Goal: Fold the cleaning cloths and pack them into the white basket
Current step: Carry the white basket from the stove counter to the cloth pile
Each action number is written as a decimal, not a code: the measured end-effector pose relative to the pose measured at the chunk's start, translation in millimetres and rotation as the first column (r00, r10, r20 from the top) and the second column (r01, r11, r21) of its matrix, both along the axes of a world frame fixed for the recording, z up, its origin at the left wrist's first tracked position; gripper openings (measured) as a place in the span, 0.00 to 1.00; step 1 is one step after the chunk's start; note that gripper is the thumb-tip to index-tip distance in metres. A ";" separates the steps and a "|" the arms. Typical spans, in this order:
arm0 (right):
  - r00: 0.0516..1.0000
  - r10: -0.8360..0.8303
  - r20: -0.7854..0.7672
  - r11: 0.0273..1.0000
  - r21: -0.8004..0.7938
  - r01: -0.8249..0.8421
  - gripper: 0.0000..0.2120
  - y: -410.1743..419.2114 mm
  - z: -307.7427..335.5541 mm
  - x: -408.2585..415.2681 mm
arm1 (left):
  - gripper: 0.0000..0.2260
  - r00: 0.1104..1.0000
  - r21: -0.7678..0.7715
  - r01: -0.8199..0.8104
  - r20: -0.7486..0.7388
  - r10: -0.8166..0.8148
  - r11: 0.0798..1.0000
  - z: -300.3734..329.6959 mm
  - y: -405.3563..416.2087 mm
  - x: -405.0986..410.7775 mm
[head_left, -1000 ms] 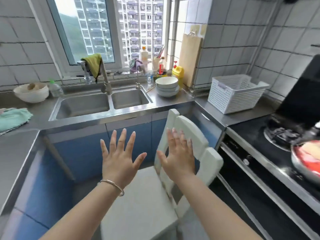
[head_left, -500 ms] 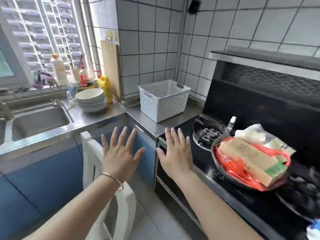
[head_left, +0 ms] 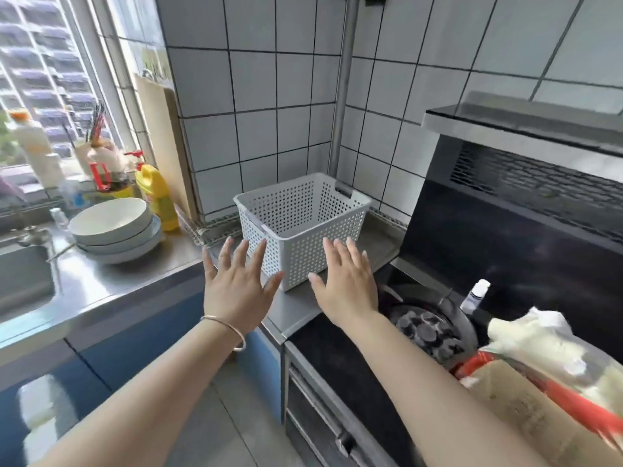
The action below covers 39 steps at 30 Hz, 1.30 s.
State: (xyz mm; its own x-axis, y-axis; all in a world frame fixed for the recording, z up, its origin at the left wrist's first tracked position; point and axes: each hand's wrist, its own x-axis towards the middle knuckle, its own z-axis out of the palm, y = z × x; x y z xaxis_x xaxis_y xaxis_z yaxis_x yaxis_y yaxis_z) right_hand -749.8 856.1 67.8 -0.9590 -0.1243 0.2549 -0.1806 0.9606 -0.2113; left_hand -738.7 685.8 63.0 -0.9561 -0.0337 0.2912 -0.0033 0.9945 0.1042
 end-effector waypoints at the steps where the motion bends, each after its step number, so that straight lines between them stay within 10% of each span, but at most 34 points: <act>1: 1.000 0.016 0.001 1.000 -0.007 -0.016 0.33 -0.7 -0.6 -20.4 | 0.29 1.000 0.004 -0.006 0.001 0.006 1.000 1.3 1.5 -17.5; 11: 0.988 0.147 -0.048 0.988 0.042 -0.146 0.26 30.5 9.1 -233.8 | 0.27 0.986 0.102 -0.148 0.093 0.138 0.984 4.0 22.0 -190.1; 17: 0.992 0.087 0.088 0.996 0.020 -0.089 0.22 61.0 -6.6 -360.9 | 0.22 0.928 0.588 -0.369 0.192 0.320 0.719 -13.2 11.4 -265.2; 27: 0.995 -0.022 0.098 0.993 -0.113 0.033 0.19 87.6 -59.4 -472.0 | 0.32 0.752 0.671 -0.600 0.290 0.591 0.435 -53.2 -11.4 -319.4; 39: 0.932 -0.090 0.352 0.968 -0.187 0.164 0.15 82.8 -71.8 -515.9 | 0.17 0.679 0.770 -0.607 0.373 0.632 0.198 -88.9 -11.4 -339.8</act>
State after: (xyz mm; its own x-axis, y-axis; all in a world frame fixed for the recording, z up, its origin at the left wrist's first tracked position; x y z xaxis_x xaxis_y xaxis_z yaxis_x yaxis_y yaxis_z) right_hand -1265.7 938.9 -4.0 -0.9964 0.0252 -0.0806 0.0581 0.8975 -0.4371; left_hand -1078.6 674.4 -25.9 -0.5085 -0.8294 -0.2313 -0.5625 0.1165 0.8186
